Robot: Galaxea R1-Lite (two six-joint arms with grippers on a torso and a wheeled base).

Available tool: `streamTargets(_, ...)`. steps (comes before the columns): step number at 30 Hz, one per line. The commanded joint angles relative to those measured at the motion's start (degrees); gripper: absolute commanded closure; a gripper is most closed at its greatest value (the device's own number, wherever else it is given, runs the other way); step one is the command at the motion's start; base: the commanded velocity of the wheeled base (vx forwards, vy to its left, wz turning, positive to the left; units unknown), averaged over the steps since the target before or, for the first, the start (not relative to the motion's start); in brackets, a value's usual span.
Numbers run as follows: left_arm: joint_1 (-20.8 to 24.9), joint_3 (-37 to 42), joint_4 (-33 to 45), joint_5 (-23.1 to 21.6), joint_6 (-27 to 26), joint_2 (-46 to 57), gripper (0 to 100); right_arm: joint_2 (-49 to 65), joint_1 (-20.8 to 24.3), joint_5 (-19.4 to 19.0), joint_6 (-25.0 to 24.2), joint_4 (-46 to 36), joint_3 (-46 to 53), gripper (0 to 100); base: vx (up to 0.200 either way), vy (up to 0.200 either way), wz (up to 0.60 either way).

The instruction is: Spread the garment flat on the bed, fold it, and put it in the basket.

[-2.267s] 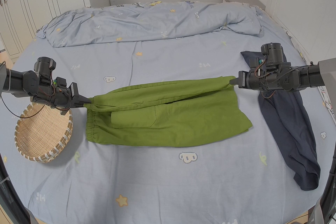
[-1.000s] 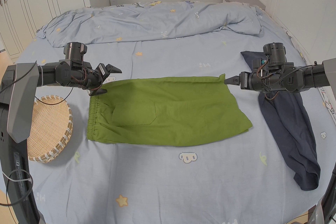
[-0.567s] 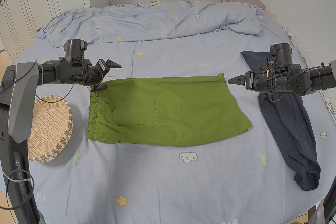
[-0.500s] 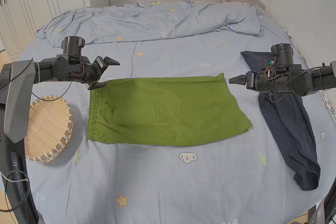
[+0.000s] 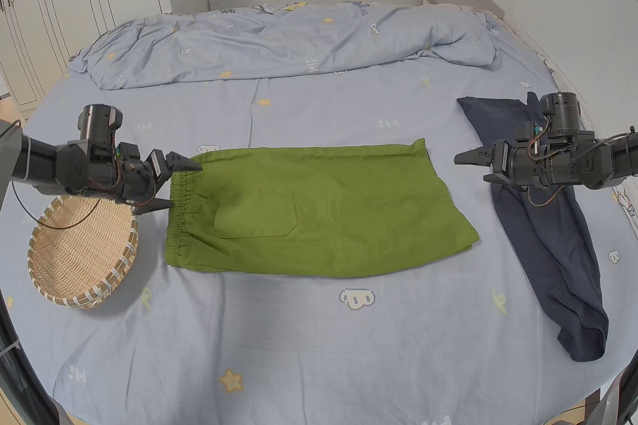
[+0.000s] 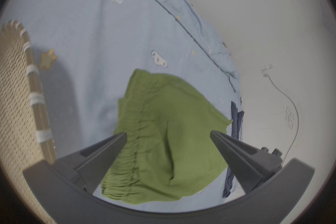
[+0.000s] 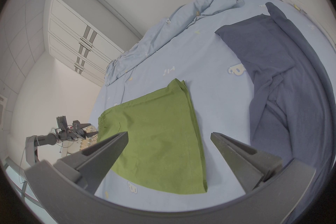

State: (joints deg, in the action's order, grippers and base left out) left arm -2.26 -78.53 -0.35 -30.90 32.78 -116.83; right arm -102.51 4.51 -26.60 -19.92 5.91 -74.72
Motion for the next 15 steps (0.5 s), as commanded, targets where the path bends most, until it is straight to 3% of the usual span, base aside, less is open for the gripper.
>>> streamTargets(1,-2.5,12.4,-8.4,-1.7,-5.4,3.0,0,3.7,-2.5,-3.3,-0.8,0.1,4.5,0,0.0,0.0,0.0)
streamTargets(15,-2.0,9.1,-9.5,-0.5,-5.7,-3.3,0,4.8,-2.2,-3.3,-0.6,0.2,5.4,0,0.0,0.0,0.0)
